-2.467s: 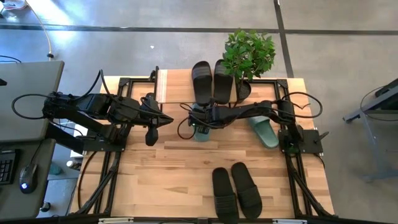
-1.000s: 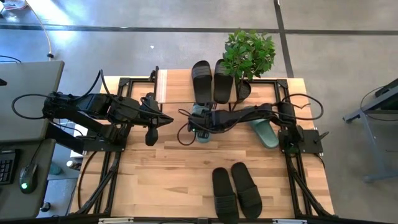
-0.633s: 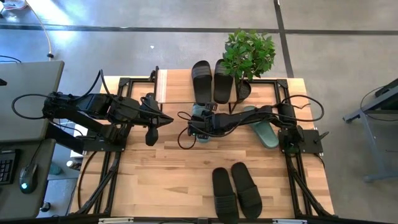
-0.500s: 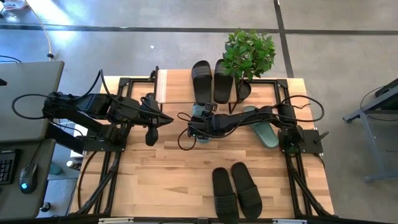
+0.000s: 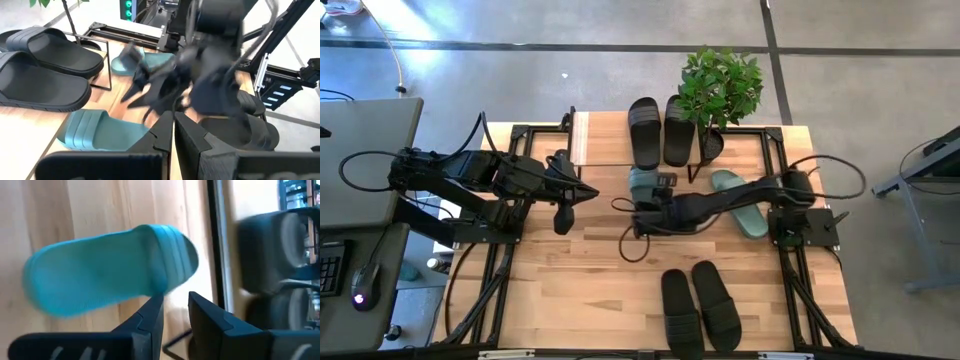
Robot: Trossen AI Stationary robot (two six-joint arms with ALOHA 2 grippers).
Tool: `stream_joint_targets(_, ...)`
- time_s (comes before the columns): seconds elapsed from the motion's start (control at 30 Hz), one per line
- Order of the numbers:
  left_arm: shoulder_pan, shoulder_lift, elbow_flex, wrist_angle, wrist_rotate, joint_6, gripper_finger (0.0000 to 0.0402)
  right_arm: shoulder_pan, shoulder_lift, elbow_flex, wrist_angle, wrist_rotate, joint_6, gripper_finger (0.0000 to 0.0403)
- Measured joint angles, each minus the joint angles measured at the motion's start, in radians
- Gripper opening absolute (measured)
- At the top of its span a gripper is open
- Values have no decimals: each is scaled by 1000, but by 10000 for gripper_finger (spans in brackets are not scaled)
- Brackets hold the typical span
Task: Pick and place slides into the shelf
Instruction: Put the green slipper under the shelf
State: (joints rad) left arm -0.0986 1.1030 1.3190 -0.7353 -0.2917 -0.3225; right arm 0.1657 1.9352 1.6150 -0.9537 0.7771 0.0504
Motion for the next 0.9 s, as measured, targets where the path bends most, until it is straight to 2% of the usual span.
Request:
stream_joint_targets(0.1, 0, 0, 0, 0, 13, 0, 8, 12, -100, 0, -37, -39, -2, 80)
stream_joint_targets(0.23, 0, 0, 0, 0, 18, 0, 7, 11, -269, 0, -35, -248, -3, 79)
stream_joint_targets(0.3, 0, 0, 0, 0, 20, 0, 8, 13, -360, 0, -34, -312, 0, 75)
stream_joint_targets(0.37, 0, 0, 0, 0, 21, 0, 8, 17, -448, 0, -35, -350, 27, 64)
stream_joint_targets(0.53, 0, 0, 0, 0, 44, 0, 8, 47, -628, -8, -45, -464, 210, 14)
stream_joint_targets(0.63, 0, 0, 0, 0, 96, 0, 8, 111, -714, -90, 9, -429, 339, 5)
stream_joint_targets(0.8, 0, 0, 0, 0, 168, 3, 7, 267, -786, -359, 113, -210, 673, 1)
stream_joint_targets(0.9, 0, 0, 0, 0, 197, 4, 8, 341, -755, -558, 381, -154, 764, 0)
